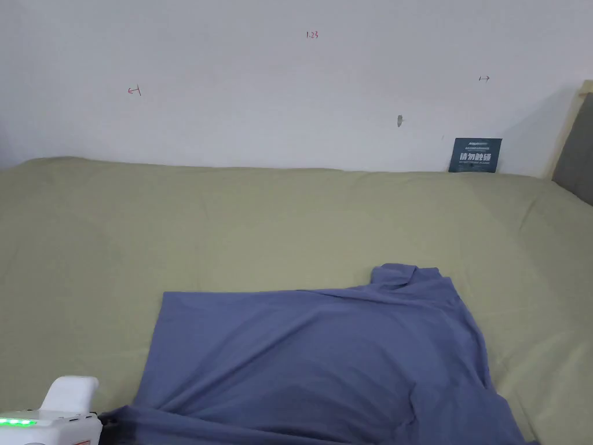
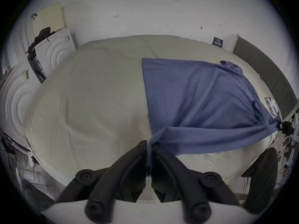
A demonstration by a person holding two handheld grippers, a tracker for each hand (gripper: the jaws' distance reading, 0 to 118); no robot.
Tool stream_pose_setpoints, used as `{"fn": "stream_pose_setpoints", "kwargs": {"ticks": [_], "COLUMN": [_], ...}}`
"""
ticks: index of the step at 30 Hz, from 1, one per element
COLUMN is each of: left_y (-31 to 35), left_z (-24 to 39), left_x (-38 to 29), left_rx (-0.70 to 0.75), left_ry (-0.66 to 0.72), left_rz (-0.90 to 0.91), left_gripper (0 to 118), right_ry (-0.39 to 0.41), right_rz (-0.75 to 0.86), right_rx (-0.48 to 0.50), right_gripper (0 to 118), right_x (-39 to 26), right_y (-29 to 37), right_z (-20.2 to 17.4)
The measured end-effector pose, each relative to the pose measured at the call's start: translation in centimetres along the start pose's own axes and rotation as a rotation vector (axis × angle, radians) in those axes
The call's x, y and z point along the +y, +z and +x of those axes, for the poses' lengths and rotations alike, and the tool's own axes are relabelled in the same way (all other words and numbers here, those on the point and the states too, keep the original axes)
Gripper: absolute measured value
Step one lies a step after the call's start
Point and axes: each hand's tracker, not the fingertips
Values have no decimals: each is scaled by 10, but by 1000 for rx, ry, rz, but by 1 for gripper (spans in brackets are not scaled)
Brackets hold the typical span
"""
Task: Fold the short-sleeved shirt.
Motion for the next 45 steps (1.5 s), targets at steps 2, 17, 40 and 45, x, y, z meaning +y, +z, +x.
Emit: {"fn": "stream_pose_setpoints", "kwargs": {"ticks": [2, 17, 40, 45], "left_y": [-1, 38, 1, -10], "left_z": [2, -8, -3, 11], "left_x": [-3, -28, -27, -19], "left_rx": [-5, 12, -59, -18], "left_ry": [6, 123, 202, 107], "left_rz": [-1, 73, 38, 35], "left_gripper": [4, 75, 115, 4], "right_ry": [-2, -41, -48, -50], "right_rz": [-5, 16, 3, -17], "right_rx": [-5, -33, -17, -26], "right_gripper": [0, 104, 0, 0], "right_x": [-2, 3, -3, -5], "right_y": [-1, 14, 0, -8], "right_z": [0, -4, 0, 3]}}
